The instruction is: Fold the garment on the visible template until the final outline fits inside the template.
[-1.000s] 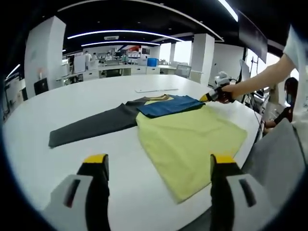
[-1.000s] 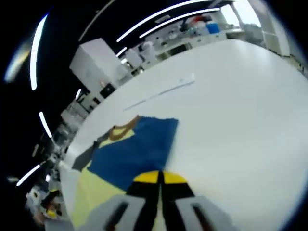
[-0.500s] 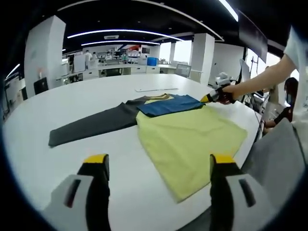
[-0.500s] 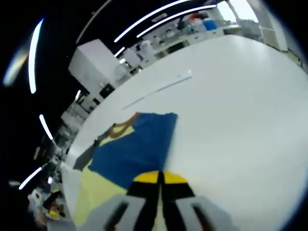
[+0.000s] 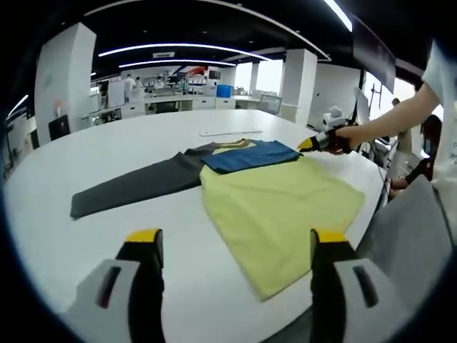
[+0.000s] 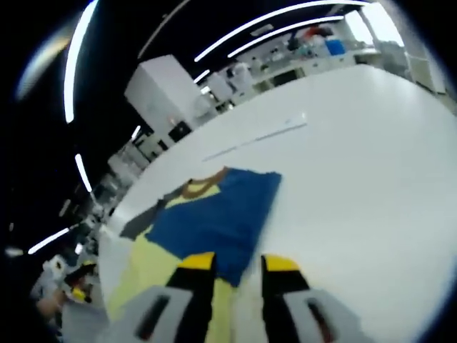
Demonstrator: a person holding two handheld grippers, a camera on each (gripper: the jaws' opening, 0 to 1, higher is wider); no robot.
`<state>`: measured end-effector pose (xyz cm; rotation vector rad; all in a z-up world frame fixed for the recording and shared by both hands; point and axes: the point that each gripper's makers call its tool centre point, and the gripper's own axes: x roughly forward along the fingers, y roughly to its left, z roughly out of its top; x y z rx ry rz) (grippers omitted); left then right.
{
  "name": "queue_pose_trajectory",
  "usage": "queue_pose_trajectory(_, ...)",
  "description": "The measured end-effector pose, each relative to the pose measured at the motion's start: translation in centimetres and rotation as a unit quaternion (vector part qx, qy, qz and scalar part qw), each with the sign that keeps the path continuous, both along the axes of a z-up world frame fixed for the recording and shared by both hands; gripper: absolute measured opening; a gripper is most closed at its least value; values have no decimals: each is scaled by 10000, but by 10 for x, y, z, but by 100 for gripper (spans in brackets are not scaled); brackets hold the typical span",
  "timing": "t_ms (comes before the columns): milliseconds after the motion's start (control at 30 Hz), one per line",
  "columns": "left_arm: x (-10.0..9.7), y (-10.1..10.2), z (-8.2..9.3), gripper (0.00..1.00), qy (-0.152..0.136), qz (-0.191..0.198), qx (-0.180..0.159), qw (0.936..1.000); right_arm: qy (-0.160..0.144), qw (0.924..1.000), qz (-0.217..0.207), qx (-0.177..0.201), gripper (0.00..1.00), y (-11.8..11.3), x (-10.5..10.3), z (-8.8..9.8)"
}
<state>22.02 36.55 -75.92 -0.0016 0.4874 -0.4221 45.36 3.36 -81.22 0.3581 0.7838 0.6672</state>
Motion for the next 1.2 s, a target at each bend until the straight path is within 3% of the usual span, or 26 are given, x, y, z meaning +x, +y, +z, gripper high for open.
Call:
queue_pose_trajectory(67, 0, -1, 0, 82, -6, -8, -11, 10000, -147, 9997, 204, -32, 41, 2, -6, 3)
queue_pose_trajectory(233, 0, -5, 1, 82, -14, -89, 48, 9999, -368, 9968, 667, -255, 50, 1, -15, 3)
queue_pose_trajectory(667, -1, -7, 1, 82, -37, -206, -26, 9998, -642, 9872, 1275, -716, 99, 7, -55, 1)
queue_pose_trajectory(933, -1, -12, 3, 82, -48, -273, -119, 9995, -890, 9793, 1566, -925, 99, 14, -77, 9)
queue_pose_trajectory(1200, 3, -20, 15, 84, -175, -432, -356, 9983, -1016, 9846, 1183, -789, 99, 4, -79, 25)
